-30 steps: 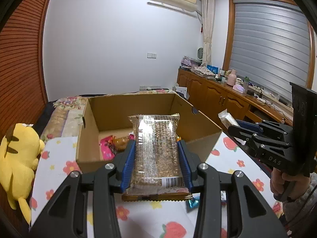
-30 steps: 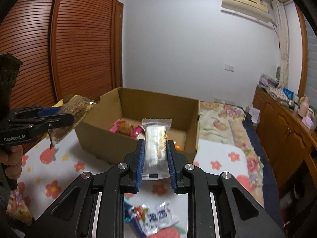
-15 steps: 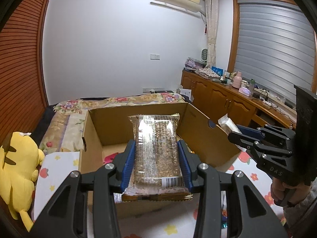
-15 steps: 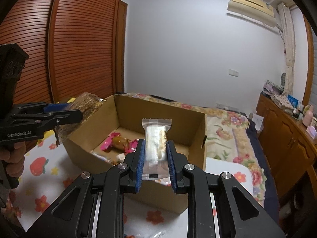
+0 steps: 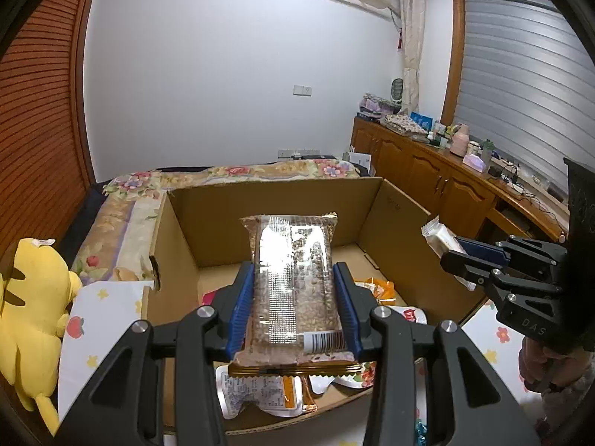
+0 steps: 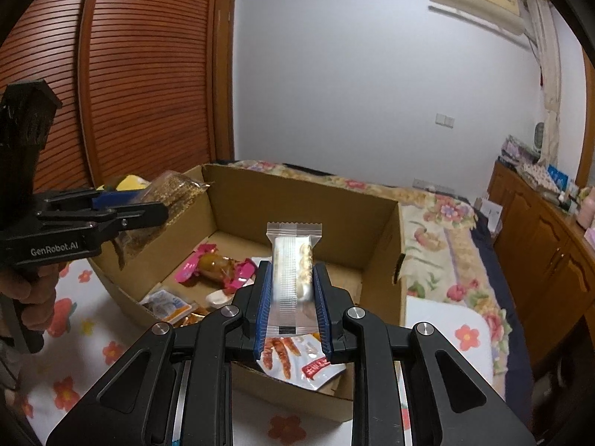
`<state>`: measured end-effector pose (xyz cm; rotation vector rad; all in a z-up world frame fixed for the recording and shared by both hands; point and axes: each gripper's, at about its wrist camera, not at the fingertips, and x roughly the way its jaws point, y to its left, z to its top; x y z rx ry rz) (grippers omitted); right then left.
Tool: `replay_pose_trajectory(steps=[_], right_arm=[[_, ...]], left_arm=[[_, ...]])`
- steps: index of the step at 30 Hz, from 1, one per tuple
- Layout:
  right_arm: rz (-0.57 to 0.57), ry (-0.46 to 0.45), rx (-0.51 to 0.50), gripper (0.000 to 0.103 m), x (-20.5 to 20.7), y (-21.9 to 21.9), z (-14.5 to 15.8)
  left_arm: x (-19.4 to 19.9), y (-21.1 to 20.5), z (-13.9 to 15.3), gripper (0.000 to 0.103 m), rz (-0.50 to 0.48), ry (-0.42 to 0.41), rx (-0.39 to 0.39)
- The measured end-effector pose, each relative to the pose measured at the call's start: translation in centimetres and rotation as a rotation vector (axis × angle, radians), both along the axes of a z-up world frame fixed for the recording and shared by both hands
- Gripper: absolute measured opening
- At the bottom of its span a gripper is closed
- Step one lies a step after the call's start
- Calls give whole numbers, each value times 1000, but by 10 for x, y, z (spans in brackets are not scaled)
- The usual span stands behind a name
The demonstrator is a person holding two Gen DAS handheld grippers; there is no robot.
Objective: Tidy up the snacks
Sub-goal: 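Lift both bars and carry them over the box, then open both tools to drop the granola bar and white bar into the box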
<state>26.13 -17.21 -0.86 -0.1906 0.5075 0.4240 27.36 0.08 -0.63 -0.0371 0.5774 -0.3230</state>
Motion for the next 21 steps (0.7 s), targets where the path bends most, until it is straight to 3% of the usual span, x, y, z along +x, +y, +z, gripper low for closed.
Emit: replay_pose_trajectory(steps=[21], right_arm=[[6, 53, -8, 21, 15, 5, -15]], left_arm=[[10, -2, -15, 42, 7, 37, 25]])
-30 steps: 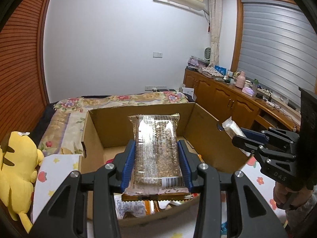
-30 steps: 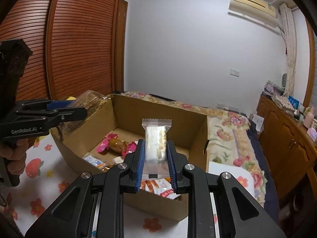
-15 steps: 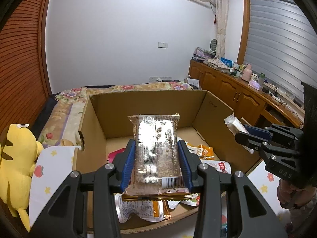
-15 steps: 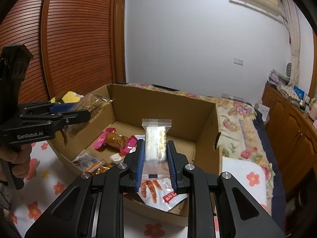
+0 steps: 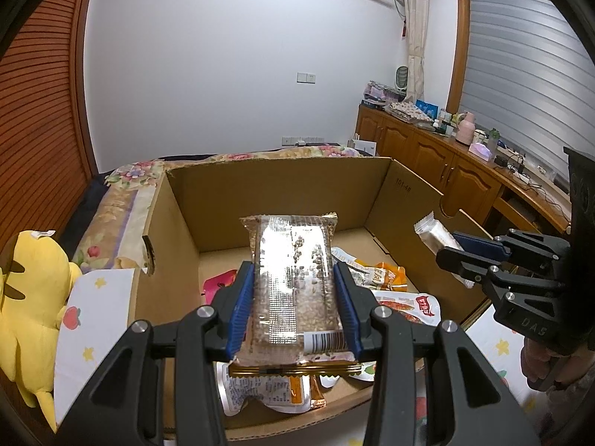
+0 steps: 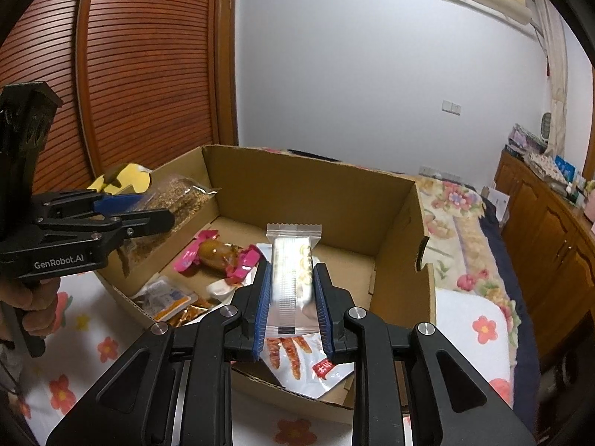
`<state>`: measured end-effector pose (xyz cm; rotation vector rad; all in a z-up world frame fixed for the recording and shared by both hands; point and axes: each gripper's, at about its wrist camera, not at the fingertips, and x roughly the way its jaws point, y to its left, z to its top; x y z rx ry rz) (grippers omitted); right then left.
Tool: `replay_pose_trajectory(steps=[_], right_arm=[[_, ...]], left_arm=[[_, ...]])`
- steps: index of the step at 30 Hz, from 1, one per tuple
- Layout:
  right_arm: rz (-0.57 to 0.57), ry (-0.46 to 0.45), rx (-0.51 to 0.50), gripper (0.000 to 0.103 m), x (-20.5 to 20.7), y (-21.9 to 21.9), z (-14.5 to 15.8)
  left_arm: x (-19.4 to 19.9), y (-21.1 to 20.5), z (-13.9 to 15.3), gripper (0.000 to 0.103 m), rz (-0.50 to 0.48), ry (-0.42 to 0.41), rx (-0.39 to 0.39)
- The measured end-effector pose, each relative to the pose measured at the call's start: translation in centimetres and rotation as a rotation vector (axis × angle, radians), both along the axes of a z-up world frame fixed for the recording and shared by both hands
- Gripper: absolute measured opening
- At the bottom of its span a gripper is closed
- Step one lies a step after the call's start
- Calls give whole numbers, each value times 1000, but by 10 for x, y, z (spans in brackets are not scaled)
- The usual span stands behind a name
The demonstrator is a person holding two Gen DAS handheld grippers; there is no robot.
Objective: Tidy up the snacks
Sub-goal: 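Open both tools to drop the granola bar and white bar into the box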
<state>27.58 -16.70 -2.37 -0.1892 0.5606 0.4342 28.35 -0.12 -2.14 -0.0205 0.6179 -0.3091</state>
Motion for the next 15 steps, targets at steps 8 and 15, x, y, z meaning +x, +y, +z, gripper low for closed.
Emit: replay_pose_trajectory(steps=[8, 15], right_arm=[[-3, 2, 18, 38, -1, -1, 0], [-23, -27, 59, 41, -34, -15, 13]], left_arm=[[-3, 6, 0, 64, 10, -13, -18], [-30, 4, 11, 83, -9, -58, -19]])
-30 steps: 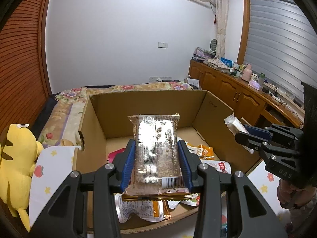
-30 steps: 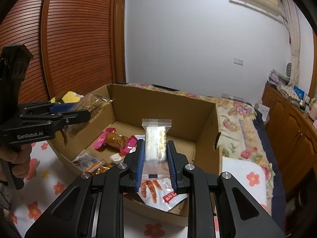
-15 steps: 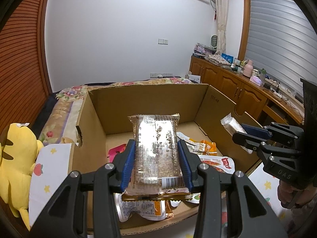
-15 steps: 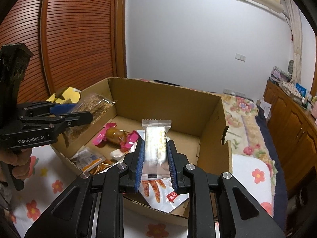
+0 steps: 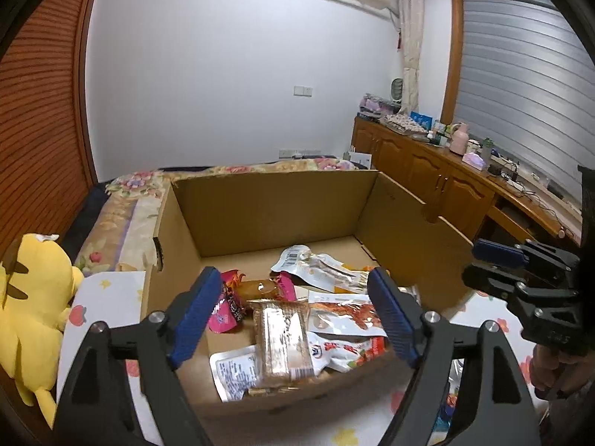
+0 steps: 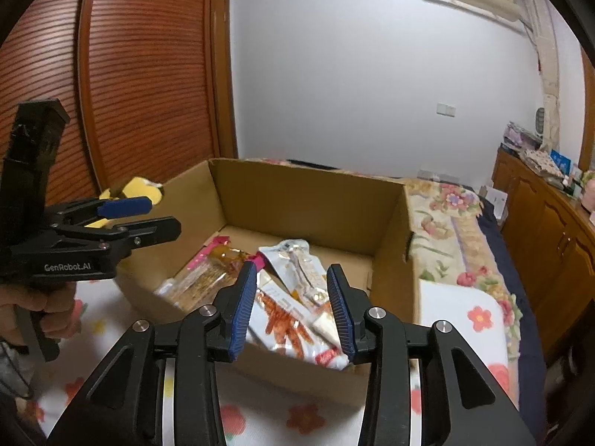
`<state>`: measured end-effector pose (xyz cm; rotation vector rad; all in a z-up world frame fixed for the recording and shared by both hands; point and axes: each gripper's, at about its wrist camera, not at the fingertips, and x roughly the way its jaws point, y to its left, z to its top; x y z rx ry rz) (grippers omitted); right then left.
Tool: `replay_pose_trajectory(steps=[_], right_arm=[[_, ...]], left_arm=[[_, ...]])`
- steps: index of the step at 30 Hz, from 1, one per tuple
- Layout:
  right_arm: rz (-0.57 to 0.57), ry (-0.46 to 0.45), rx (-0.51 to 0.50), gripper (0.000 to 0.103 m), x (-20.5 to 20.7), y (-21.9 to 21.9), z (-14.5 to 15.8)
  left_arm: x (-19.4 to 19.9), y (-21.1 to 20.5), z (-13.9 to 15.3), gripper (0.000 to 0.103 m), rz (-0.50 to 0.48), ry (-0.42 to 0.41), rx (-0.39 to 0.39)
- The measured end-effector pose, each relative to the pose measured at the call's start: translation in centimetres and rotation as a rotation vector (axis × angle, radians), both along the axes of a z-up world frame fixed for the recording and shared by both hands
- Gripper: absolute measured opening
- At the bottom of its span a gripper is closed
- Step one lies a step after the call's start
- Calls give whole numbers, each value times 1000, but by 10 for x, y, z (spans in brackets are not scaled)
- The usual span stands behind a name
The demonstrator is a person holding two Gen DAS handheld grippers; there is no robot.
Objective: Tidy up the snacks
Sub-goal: 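Open both tools to drop the granola bar and white bar into the box, then move the right tool to the white-and-blue pouch and grasp it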
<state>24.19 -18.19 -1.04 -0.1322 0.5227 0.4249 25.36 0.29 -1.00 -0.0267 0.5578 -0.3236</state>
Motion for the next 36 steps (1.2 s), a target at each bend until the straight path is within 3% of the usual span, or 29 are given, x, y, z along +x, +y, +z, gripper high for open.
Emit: replay_pose_trajectory(steps=[2, 8, 18, 22, 36], right_arm=[[-11, 2, 8, 48, -12, -5, 1], [-80, 36, -5, 59, -55, -28, -15], [-193, 179, 11, 60, -74, -51, -66], [-210, 195, -23, 68, -74, -48, -75], [-252, 282, -98, 70, -64, -38, -99]], left_arm=[[-12, 0, 1, 89, -2, -8, -9], [-42, -12, -6, 91, -47, 0, 9], [-80, -37, -37, 91, -129, 46, 43], [-89, -44, -49, 91, -161, 75, 47], [-101, -51, -72, 91, -182, 134, 68]])
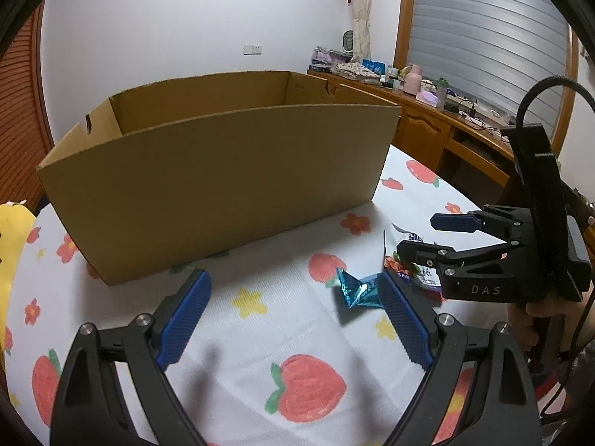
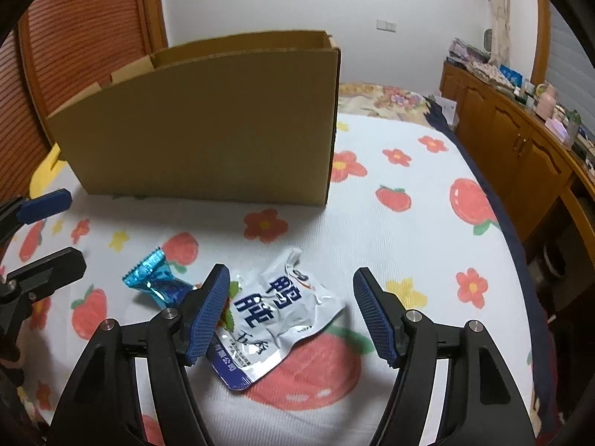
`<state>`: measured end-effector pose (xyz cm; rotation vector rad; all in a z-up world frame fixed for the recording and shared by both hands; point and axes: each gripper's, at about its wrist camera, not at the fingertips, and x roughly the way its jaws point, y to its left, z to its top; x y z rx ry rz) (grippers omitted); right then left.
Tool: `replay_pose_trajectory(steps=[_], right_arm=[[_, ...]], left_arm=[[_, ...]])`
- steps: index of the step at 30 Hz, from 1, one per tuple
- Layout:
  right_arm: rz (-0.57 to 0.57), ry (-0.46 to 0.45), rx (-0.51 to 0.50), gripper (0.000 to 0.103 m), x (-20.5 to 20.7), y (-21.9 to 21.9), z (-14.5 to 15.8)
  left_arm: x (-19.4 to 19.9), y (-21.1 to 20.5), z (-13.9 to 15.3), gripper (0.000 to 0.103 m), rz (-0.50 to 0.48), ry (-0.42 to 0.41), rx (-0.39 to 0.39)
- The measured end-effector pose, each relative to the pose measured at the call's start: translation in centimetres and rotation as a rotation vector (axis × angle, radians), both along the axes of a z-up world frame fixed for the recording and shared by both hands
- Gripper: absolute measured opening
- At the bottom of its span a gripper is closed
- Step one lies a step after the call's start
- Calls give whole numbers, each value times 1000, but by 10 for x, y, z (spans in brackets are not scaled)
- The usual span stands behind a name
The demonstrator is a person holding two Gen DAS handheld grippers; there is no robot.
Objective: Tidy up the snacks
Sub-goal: 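Move the right tool to the white-and-blue pouch and grasp it, then grasp the blue-wrapped candy with the left tool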
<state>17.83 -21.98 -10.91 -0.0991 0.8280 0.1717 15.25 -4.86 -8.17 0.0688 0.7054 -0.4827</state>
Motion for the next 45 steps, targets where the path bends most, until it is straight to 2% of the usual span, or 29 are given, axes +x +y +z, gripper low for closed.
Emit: replay_pose_trajectory(steps=[6, 12, 23, 24, 27, 29, 30, 32, 45], right_arm=[[11, 49, -56, 72, -3, -1, -10], [25, 75, 17, 74, -6, -12, -16], [61, 82, 40, 74, 5, -13, -15], [66, 80, 38, 73, 4, -13, -15], [101, 71, 44, 61, 3, -10, -15], [116, 68, 50, 48, 2, -9, -15], [120, 66, 48, 47, 2, -8, -15], [137, 59, 62, 36, -1, -9, -14], [126, 12, 117, 35, -26, -29, -4]], left_arm=[[1, -7, -7, 91, -14, 11, 23], [2, -16, -12, 91, -20, 34, 24], [4, -29, -17, 91, -16, 59, 51], [4, -29, -17, 91, -15, 58, 54], [4, -29, -17, 91, -10, 67, 53], [5, -31, -18, 91, -8, 76, 48], [6, -31, -18, 91, -9, 79, 48], [6, -34, -18, 91, -13, 81, 50], [11, -51, -24, 91, -27, 133, 36]])
